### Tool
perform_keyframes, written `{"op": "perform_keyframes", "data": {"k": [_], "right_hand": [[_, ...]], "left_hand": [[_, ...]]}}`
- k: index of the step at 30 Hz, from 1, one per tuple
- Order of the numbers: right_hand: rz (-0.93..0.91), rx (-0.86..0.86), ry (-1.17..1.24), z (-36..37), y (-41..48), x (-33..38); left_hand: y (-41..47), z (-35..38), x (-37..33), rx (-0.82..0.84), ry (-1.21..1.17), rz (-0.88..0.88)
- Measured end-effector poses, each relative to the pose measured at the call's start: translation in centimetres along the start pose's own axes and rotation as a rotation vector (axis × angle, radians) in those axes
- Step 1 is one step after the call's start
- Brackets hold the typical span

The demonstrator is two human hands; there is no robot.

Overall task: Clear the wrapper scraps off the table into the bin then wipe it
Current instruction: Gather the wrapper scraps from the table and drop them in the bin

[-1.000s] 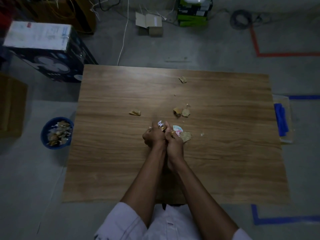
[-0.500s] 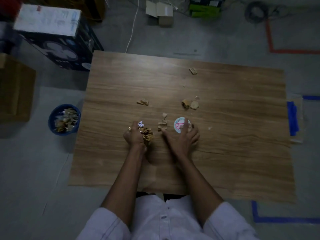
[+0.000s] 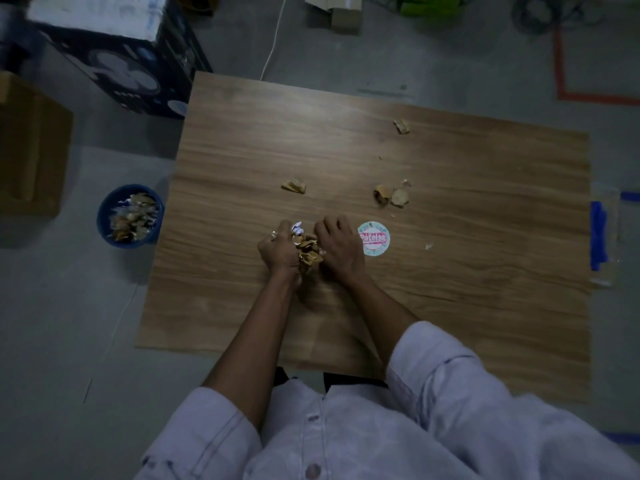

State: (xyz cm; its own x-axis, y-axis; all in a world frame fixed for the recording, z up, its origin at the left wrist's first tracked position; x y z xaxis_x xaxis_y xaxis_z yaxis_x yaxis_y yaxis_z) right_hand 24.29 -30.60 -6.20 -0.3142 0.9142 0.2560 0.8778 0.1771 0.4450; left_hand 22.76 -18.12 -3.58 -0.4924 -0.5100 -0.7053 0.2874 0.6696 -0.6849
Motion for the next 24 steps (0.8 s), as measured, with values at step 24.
{"op": "perform_keyframes", "data": {"k": [24], "right_hand": [[0.279,-0.055,-0.125,-1.9,3.0,-8.6]], "left_hand": [[0.7,8.4,-6.2,0.106,1.253,1.229]]}}
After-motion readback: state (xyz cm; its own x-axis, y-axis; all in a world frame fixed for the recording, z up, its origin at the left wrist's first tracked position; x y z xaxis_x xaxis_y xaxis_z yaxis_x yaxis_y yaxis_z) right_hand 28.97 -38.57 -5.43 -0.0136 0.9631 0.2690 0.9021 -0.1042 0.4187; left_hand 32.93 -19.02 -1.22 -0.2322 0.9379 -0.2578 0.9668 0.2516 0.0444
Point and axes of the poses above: each hand's wrist, its own y-axis towards the middle knuckle, its own z-axis out of the palm, x = y × z, the point moved 5 cm from there along y, towards the middle knuckle, and after that the axes turned 15 degrees about -x, right-handed, at the moved point
